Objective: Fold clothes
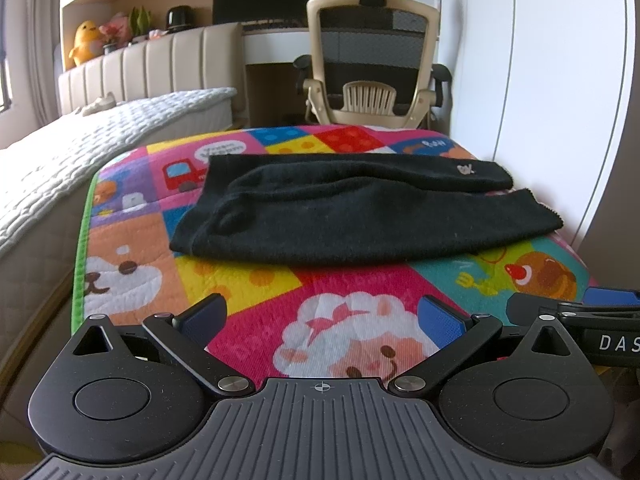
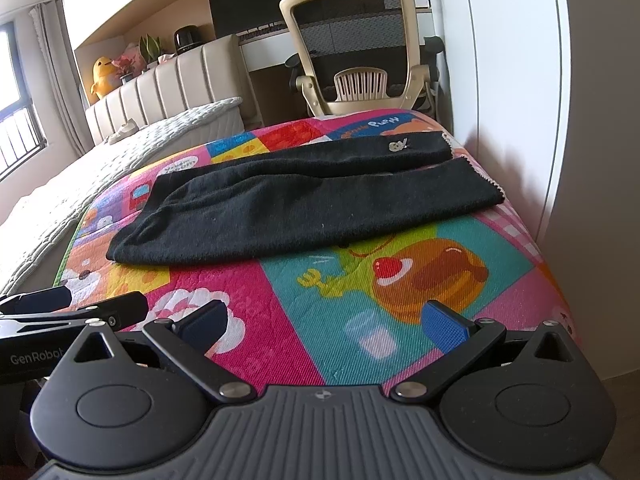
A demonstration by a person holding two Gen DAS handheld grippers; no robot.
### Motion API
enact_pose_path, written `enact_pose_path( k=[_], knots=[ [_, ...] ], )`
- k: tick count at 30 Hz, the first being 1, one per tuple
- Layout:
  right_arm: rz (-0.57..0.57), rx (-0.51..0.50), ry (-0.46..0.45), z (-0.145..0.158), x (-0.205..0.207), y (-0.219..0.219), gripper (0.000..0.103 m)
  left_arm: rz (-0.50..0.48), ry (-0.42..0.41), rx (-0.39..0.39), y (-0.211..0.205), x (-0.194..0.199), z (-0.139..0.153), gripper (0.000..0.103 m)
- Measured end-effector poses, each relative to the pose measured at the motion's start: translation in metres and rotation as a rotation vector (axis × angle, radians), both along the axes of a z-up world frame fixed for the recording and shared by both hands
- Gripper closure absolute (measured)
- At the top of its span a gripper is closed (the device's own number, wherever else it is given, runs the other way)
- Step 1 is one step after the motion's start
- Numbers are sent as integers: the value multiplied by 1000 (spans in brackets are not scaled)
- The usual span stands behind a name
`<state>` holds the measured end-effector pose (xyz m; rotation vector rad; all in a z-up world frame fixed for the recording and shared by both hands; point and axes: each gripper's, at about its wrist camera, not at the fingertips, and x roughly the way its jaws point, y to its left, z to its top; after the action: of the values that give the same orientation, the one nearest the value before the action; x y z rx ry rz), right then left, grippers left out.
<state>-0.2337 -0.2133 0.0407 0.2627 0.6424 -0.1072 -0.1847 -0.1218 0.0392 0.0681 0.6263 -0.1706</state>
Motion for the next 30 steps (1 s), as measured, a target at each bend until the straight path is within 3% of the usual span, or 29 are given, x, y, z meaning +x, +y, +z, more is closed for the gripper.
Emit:
enact_pose_path(
  k=[30],
  knots=[
    [6,18,21,-4,5,-3,0,0,11,-1,0,2,0,0]
  ],
)
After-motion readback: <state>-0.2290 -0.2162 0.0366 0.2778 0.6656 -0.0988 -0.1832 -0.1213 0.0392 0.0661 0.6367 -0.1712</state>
